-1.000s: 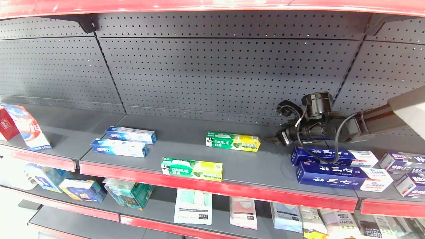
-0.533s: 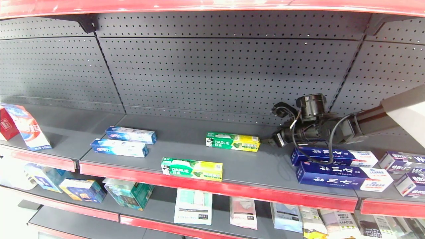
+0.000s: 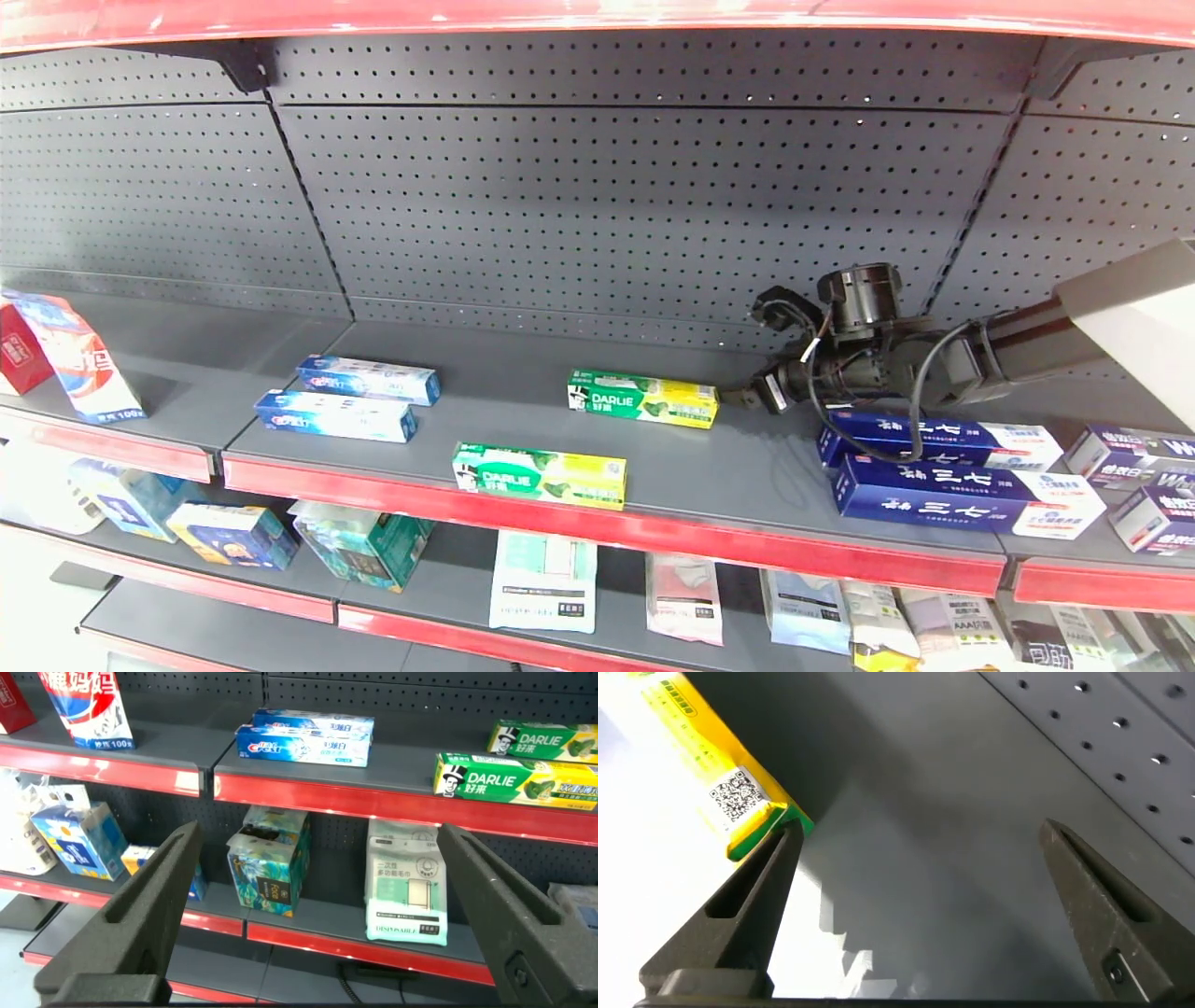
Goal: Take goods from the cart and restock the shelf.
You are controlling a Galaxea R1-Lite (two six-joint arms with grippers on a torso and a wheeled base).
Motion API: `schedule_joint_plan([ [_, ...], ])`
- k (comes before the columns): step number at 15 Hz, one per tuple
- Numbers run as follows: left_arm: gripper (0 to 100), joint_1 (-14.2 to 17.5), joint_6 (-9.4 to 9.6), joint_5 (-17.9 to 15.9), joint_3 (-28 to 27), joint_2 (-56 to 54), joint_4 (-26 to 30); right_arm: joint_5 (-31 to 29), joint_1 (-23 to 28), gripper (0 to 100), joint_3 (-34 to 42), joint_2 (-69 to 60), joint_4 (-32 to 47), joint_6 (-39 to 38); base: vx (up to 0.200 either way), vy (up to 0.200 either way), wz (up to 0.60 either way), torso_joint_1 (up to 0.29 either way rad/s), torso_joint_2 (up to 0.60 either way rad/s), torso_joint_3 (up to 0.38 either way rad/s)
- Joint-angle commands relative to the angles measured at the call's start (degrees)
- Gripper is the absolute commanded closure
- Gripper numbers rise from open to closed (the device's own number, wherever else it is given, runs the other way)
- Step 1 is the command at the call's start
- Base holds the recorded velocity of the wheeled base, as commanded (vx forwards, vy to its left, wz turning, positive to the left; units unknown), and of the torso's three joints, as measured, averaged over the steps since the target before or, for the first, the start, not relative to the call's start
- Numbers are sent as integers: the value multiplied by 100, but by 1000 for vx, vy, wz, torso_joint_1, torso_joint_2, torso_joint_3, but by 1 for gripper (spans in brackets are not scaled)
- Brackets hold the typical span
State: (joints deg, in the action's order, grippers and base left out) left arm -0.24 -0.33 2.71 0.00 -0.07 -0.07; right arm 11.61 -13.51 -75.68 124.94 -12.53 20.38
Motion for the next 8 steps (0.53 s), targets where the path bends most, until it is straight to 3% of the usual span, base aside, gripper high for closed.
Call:
schedule_joint_plan([
  [1, 0, -2, -2, 2, 0, 7, -1, -9, -73, 0, -61, 30, -4, -52, 0, 0, 0, 0, 0, 0],
  [8, 0, -2, -2, 2, 0, 7, -1, -79, -266, 0, -263, 136, -4, -96, 0, 0, 0, 0, 0, 0],
])
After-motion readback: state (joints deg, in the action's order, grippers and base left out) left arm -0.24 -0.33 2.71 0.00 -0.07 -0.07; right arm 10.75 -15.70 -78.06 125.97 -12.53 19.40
